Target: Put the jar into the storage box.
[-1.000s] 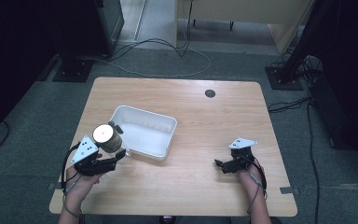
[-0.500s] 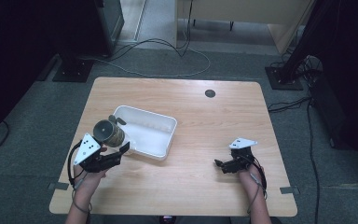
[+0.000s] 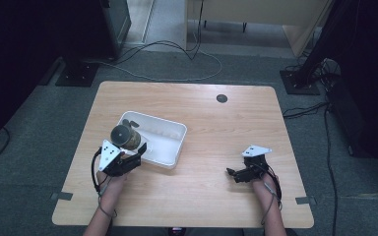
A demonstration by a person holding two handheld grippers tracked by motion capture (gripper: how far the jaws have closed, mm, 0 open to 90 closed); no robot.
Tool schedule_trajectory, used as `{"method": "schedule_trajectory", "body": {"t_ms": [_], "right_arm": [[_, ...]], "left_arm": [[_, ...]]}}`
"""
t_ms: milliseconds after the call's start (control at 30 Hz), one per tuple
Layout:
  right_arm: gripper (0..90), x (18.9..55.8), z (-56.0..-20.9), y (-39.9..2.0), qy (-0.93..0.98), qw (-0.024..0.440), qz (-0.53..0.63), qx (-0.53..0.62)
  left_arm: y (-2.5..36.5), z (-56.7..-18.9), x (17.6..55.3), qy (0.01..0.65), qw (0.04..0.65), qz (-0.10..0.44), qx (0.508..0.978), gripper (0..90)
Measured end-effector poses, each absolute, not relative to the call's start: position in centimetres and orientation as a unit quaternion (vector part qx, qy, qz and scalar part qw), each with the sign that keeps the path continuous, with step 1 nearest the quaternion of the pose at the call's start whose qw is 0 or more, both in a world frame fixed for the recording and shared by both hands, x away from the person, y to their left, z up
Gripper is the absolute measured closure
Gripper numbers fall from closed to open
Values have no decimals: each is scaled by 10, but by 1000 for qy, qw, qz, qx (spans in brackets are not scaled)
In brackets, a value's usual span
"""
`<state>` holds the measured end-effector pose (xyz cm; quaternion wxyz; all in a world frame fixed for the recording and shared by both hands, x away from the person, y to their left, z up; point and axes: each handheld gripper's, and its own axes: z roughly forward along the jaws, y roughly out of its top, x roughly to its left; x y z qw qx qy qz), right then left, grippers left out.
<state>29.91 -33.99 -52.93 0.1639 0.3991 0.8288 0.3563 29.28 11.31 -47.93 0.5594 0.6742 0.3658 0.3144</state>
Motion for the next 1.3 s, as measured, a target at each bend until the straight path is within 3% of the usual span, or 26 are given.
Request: {"method": "schedule_trajectory", "body": {"t_ms": [267, 667, 1300], "right_arm": [[0, 299, -529, -340, 829, 164, 356, 399], [0, 299, -529, -340, 829, 164, 356, 399], [0, 299, -529, -340, 829, 164, 356, 399]], "left_arm": [[107, -494, 304, 386, 523, 311, 694, 305], [104, -486, 311, 390, 502, 287, 717, 303], [103, -486, 314, 388, 507, 267, 722, 295]]}}
